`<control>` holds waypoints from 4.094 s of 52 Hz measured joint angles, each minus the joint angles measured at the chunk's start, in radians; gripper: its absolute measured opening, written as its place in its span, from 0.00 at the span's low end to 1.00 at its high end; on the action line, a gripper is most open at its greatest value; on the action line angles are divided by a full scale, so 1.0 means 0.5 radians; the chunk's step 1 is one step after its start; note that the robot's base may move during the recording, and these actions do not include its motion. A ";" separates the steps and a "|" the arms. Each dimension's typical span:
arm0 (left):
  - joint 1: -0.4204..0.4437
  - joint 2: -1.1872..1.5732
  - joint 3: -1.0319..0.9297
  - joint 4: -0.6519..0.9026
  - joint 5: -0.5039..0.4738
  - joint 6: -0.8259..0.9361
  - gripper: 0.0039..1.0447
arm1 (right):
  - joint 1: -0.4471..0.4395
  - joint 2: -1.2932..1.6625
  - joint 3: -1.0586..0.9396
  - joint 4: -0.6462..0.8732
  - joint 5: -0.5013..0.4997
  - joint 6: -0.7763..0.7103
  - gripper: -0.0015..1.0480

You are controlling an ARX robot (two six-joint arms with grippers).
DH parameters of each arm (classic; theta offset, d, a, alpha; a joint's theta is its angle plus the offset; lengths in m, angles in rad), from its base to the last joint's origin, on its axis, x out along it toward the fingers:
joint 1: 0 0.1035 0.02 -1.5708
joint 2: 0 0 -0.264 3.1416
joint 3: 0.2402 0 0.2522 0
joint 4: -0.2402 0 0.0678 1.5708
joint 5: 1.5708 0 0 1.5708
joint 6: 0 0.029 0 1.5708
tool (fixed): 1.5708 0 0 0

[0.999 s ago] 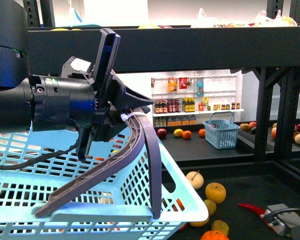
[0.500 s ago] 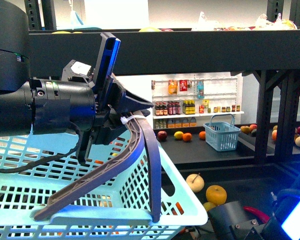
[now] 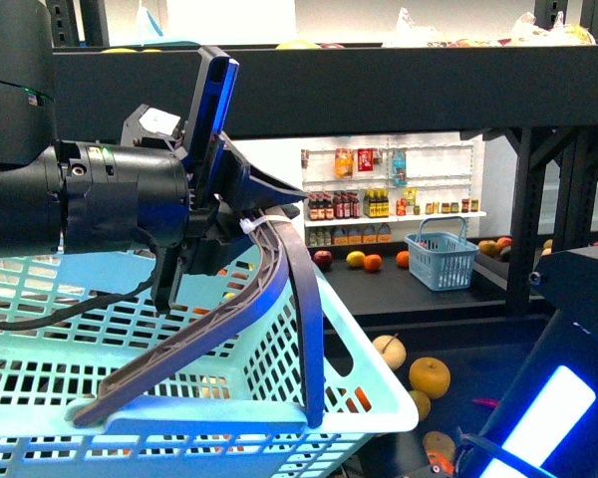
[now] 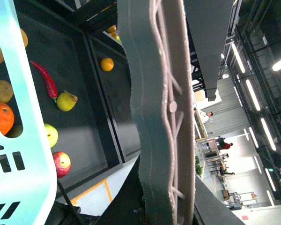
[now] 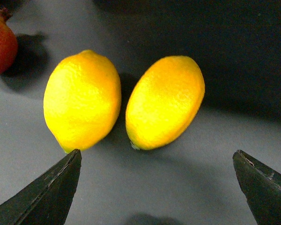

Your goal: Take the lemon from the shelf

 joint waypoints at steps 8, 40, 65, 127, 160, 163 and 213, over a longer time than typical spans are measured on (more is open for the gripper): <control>0.000 0.000 0.000 0.000 0.000 0.001 0.09 | 0.011 0.123 0.196 -0.050 0.083 0.002 0.93; 0.000 0.000 0.000 0.000 0.001 0.001 0.09 | 0.027 0.517 0.798 -0.333 0.183 -0.022 0.93; 0.000 0.000 0.000 0.000 0.001 0.001 0.09 | 0.040 0.734 1.254 -0.552 0.204 -0.060 0.93; 0.000 0.000 0.000 0.000 0.001 0.001 0.09 | -0.218 0.249 0.568 -0.279 0.379 -0.132 0.46; 0.000 0.000 0.000 0.000 0.001 0.001 0.09 | -0.665 -1.160 -0.414 0.163 0.079 0.408 0.46; 0.000 0.000 0.000 0.000 0.001 0.000 0.09 | -0.648 -1.275 -0.467 0.203 -0.009 0.457 0.46; 0.000 0.000 0.000 0.000 0.000 0.000 0.09 | -0.137 -1.330 -0.777 0.570 -0.681 0.590 0.46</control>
